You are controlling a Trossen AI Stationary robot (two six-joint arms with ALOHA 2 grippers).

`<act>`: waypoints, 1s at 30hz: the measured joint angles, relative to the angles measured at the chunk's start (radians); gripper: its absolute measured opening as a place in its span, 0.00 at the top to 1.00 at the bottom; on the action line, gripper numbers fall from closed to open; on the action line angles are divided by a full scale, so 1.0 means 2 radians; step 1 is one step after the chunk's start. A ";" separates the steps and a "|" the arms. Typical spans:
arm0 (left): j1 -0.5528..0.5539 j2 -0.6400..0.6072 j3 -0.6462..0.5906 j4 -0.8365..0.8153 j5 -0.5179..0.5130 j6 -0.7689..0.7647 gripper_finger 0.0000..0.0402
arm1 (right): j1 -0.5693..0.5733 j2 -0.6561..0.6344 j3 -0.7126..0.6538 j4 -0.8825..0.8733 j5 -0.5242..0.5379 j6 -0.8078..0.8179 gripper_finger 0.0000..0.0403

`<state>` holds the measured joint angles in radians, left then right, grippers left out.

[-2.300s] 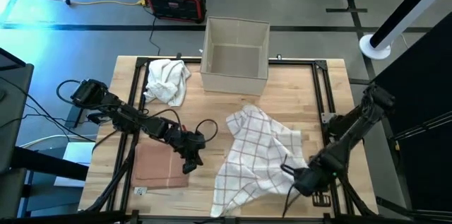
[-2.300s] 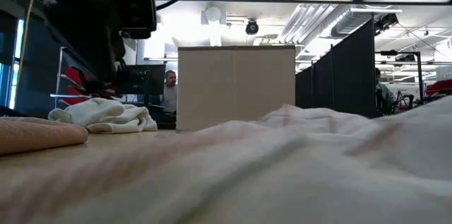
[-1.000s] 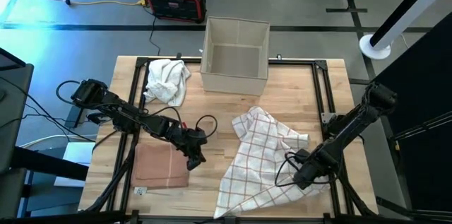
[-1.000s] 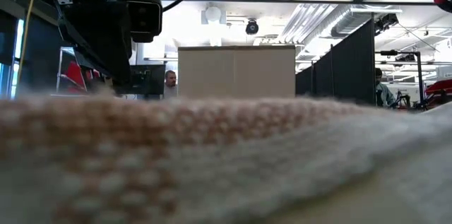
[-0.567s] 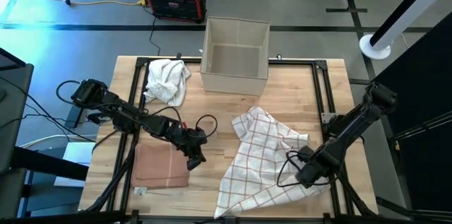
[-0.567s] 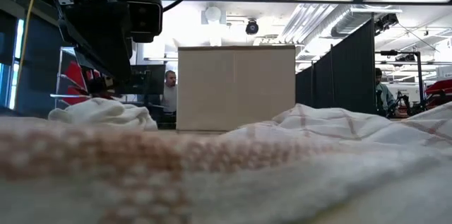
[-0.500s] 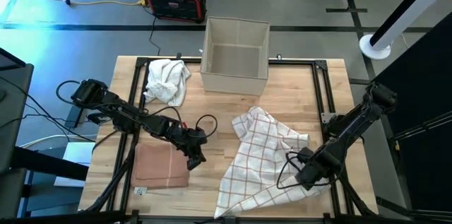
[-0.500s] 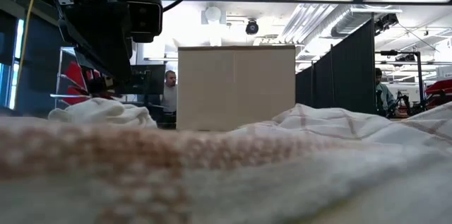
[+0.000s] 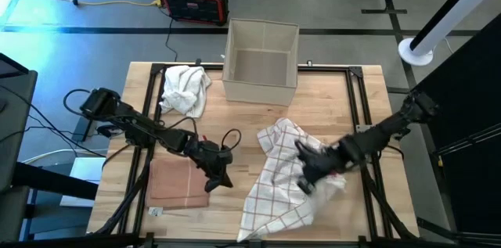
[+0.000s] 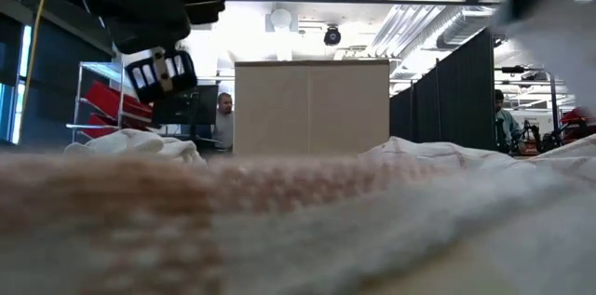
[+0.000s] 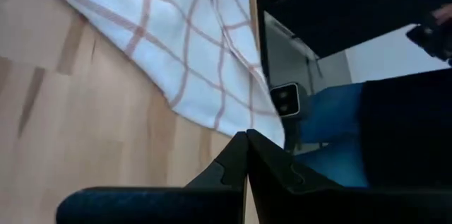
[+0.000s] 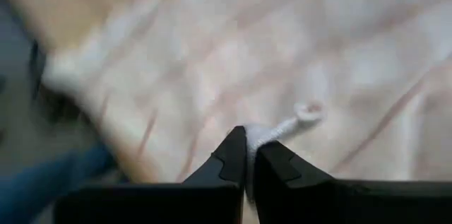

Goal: Fold towel
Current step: Fold the right white towel

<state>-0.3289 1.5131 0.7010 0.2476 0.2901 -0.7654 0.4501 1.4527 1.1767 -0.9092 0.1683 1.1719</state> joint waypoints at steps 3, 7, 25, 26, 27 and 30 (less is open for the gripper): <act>-0.010 0.013 0.000 -0.002 -0.020 -0.004 1.00 | -0.027 -0.013 0.000 -0.029 0.099 0.004 1.00; -0.032 0.034 0.000 -0.002 -0.021 -0.019 1.00 | -0.032 -0.050 0.000 -0.121 0.220 0.069 1.00; -0.068 0.072 0.017 -0.001 -0.261 0.018 0.82 | -0.015 -0.081 0.000 -0.238 0.194 0.094 1.00; -0.077 0.073 0.026 -0.009 -0.260 0.050 0.80 | -0.014 -0.081 0.000 -0.238 0.197 0.095 1.00; -0.086 0.073 0.038 -0.029 -0.266 0.073 0.80 | -0.014 -0.081 0.000 -0.239 0.200 0.094 1.00; -0.108 0.077 0.076 -0.107 -0.308 0.101 0.79 | -0.014 -0.081 -0.001 -0.241 0.200 0.094 1.00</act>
<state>-0.5455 1.6662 0.8534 0.0336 -0.3261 -0.5638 0.4217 1.2903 1.1756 -1.3911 0.5677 1.3609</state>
